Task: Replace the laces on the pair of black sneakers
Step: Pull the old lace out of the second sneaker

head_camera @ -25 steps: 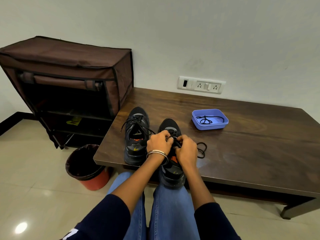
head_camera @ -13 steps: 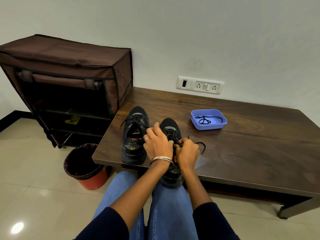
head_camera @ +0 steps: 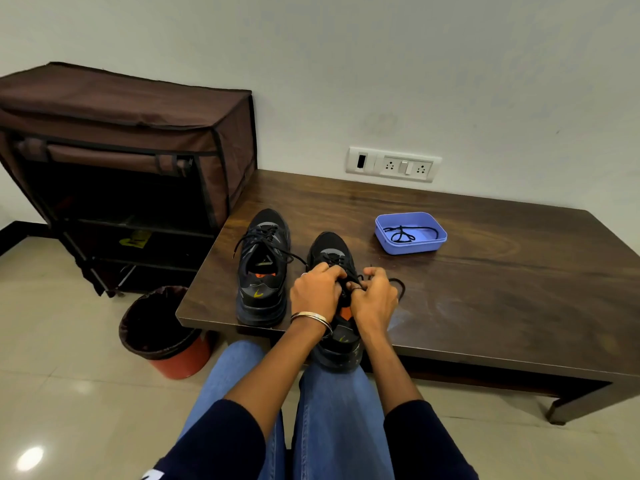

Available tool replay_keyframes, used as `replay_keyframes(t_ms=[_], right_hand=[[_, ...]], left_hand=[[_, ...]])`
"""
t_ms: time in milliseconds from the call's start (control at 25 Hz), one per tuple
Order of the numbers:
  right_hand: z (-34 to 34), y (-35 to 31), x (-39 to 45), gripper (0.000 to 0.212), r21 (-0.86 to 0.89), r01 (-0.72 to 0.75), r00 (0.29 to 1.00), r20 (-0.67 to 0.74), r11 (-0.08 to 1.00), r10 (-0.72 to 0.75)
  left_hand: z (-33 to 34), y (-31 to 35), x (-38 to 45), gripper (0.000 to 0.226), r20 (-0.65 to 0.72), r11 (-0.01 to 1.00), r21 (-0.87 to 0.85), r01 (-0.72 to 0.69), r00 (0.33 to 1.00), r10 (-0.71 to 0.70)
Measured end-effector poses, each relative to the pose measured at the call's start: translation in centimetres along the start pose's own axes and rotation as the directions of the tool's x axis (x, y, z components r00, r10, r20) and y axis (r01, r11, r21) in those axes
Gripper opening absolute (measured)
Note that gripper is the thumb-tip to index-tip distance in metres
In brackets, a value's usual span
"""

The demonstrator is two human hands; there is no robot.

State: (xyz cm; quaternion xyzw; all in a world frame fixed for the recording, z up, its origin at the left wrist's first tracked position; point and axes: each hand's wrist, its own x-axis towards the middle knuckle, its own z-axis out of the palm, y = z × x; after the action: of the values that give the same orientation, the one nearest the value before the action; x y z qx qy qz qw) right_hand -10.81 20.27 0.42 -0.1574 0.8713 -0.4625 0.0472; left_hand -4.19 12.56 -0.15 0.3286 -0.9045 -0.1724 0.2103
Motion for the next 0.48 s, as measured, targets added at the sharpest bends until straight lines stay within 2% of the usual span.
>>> replay_keyframes(t_ms=[200, 320, 360, 400, 440, 480], right_hand=[[-0.7, 0.6, 1.1, 0.036, -0.027, -0.029, 0.992, 0.119, 0.999, 0.032], [-0.4, 0.6, 0.9, 0.034, -0.002, -0.045, 0.994, 0.102, 0.999, 0.045], [-0.3, 0.6, 0.8, 0.033, 0.000, -0.037, 0.995, 0.094, 0.999, 0.037], [-0.1, 0.5, 0.7, 0.034, -0.009, -0.032, 0.996, 0.087, 0.999, 0.033], [0.0, 0.5, 0.6, 0.035, -0.019, -0.029, 0.996, 0.081, 0.999, 0.031], [0.1, 0.4, 0.5, 0.036, -0.029, -0.030, 0.996, 0.077, 0.999, 0.032]], left_hand=[[-0.2, 1.0, 1.2, 0.022, 0.076, 0.950, 0.266, -0.161, 0.986, 0.145], [-0.1, 0.7, 1.7, 0.018, 0.049, 0.966, 0.199, -0.165, 0.986, 0.158], [0.1, 0.1, 1.8, 0.015, 0.005, 0.994, 0.091, -0.059, 0.998, 0.059], [0.1, -0.6, 2.0, 0.012, -0.035, 0.989, -0.084, 0.118, 0.992, -0.122], [0.0, -1.2, 2.3, 0.010, -0.016, 0.904, -0.294, 0.309, 0.945, -0.328], [-0.1, -1.7, 2.4, 0.010, 0.052, 0.764, -0.478, 0.433, 0.883, -0.467]])
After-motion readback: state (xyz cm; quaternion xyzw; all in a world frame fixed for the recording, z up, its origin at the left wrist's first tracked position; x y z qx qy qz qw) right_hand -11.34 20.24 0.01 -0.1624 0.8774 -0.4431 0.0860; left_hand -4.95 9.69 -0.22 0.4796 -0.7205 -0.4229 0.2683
